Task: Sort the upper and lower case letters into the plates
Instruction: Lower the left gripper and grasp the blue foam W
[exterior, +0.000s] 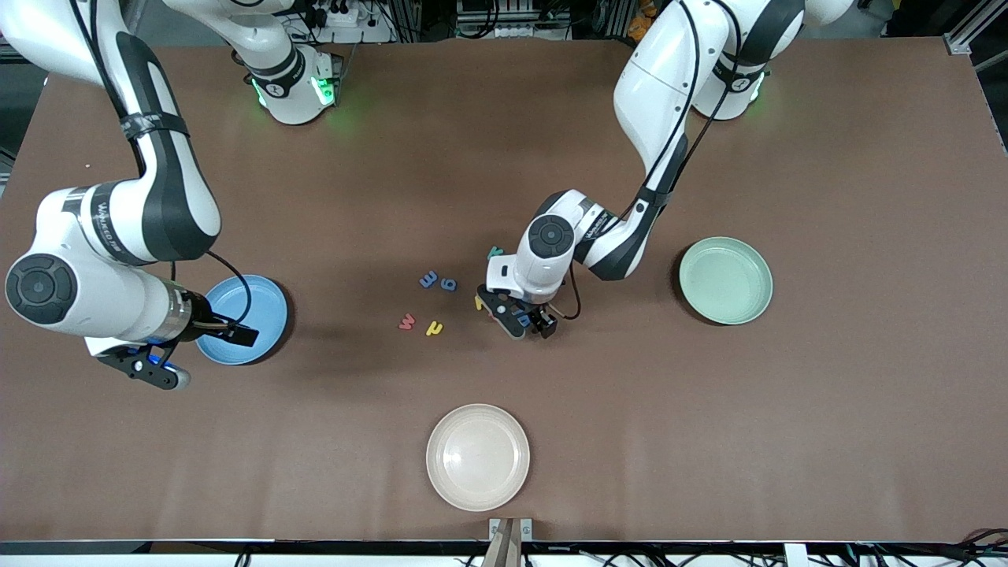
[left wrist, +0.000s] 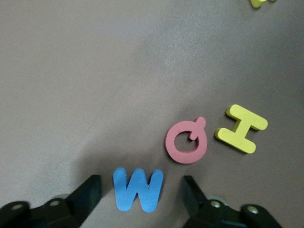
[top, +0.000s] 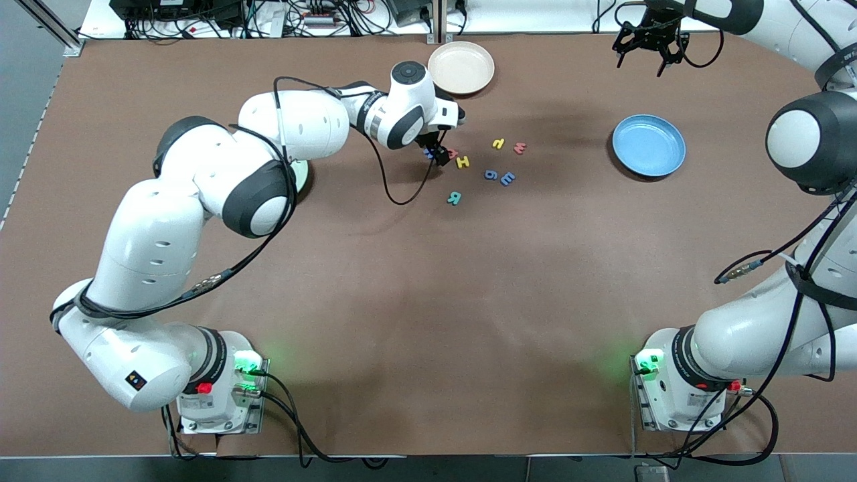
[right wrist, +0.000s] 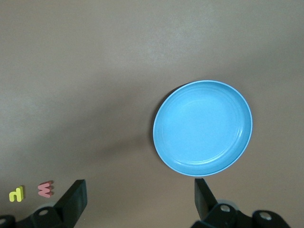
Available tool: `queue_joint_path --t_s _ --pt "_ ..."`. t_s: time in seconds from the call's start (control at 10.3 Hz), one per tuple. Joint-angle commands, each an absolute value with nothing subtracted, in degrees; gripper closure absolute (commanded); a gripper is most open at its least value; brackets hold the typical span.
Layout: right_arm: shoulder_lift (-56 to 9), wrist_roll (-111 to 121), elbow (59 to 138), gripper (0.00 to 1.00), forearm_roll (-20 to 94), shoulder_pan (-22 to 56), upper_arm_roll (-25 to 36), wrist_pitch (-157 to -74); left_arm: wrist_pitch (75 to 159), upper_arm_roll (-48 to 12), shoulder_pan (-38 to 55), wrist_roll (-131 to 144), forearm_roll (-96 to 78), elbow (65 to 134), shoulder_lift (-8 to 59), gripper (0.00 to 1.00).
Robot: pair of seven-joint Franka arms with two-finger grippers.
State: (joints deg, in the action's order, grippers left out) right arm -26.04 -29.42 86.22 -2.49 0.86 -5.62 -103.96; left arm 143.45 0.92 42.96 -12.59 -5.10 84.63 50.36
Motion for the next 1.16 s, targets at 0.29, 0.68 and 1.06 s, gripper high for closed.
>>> queue_joint_path --t_s 0.29,0.68,1.06 --pt "-26.6 -30.6 85.3 0.00 -2.6 1.1 -5.7 -104.2 142.7 1.7 43.7 -13.9 -6.6 84.3 50.6 0.72" --pt "-26.8 -30.7 85.3 0.00 -2.5 1.8 -5.7 -104.6 139.0 1.8 43.6 -13.8 -6.6 83.9 50.2 0.83" --pt "-28.2 -38.9 85.3 0.00 -3.0 4.1 -5.7 -106.9 133.2 4.3 43.5 -14.3 -6.5 83.8 48.2 0.90"
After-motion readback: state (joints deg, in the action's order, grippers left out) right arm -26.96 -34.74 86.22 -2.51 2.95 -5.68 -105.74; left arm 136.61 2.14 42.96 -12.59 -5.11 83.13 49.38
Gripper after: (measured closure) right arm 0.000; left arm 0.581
